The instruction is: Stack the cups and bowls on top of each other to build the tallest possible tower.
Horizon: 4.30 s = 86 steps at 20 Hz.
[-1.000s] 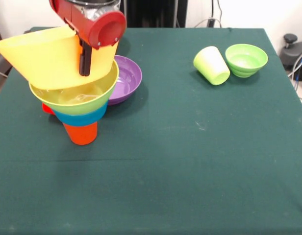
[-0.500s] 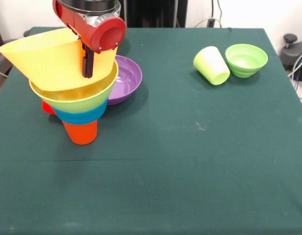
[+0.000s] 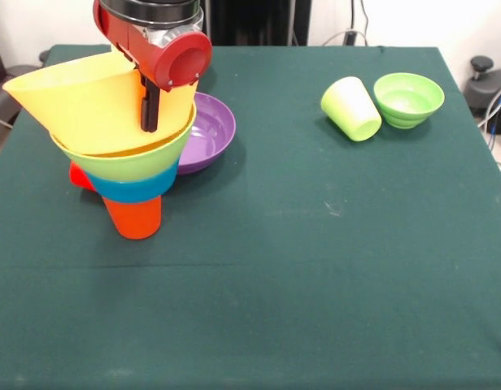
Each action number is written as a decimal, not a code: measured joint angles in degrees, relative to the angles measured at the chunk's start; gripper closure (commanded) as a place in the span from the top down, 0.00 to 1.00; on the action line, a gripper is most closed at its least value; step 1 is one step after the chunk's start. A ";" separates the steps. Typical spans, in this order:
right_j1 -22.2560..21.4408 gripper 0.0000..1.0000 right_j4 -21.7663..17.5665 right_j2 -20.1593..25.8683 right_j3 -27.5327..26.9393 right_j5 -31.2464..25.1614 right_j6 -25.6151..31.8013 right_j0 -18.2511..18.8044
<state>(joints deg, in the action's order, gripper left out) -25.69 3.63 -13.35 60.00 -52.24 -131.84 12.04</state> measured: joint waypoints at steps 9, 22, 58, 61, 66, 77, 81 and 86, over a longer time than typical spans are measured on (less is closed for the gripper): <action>1.08 0.00 0.00 0.37 -1.56 0.00 0.00 0.30; 1.08 1.00 0.00 0.38 -1.57 0.00 0.00 0.03; -7.62 1.00 0.05 0.85 -0.71 -3.67 0.00 0.17; -9.01 1.00 0.06 1.03 -0.08 -4.27 0.00 0.17; -10.60 1.00 0.25 1.25 1.26 -4.26 0.00 0.04; -10.89 1.00 2.11 1.77 2.12 -4.26 0.00 -2.21; -10.81 1.00 2.44 1.79 2.13 -4.26 0.00 -3.30; -10.83 1.00 2.97 1.79 2.13 -4.26 0.00 -4.63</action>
<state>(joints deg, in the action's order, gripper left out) -36.52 6.61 -11.56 62.13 -56.50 -131.84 7.41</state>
